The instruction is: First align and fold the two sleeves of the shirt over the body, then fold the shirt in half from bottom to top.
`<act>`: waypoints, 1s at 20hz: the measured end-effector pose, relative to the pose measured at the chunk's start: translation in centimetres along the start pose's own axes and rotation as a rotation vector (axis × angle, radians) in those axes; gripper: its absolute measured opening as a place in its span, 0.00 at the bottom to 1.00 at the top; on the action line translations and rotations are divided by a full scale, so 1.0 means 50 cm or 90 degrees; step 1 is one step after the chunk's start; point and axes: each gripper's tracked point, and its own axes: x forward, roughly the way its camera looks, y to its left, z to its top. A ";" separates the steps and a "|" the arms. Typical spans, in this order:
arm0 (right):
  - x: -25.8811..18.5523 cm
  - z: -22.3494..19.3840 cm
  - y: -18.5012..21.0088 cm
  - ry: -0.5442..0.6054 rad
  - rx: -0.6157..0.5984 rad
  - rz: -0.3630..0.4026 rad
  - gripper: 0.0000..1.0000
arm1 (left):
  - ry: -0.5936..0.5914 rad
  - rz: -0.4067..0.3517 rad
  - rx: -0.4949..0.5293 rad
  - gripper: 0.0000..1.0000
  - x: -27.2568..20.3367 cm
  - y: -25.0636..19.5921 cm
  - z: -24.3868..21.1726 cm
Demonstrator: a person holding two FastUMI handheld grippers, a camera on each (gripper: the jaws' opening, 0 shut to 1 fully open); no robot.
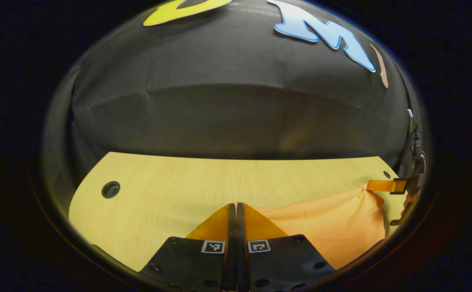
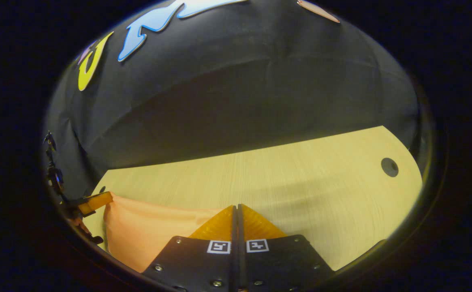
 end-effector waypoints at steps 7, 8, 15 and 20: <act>-0.054 0.016 -0.014 -0.008 -0.035 -0.035 0.49 | 0.004 0.033 -0.033 0.60 -0.055 0.023 0.005; -0.069 0.025 -0.011 -0.013 -0.036 -0.036 0.49 | 0.002 0.038 -0.025 0.54 -0.071 0.025 0.016; -0.247 0.061 0.052 -0.041 -0.051 -0.019 0.49 | -0.018 0.019 0.000 0.54 -0.236 -0.035 0.080; -0.401 0.074 0.096 -0.062 -0.060 -0.004 0.49 | -0.046 0.005 0.019 0.54 -0.394 -0.084 0.131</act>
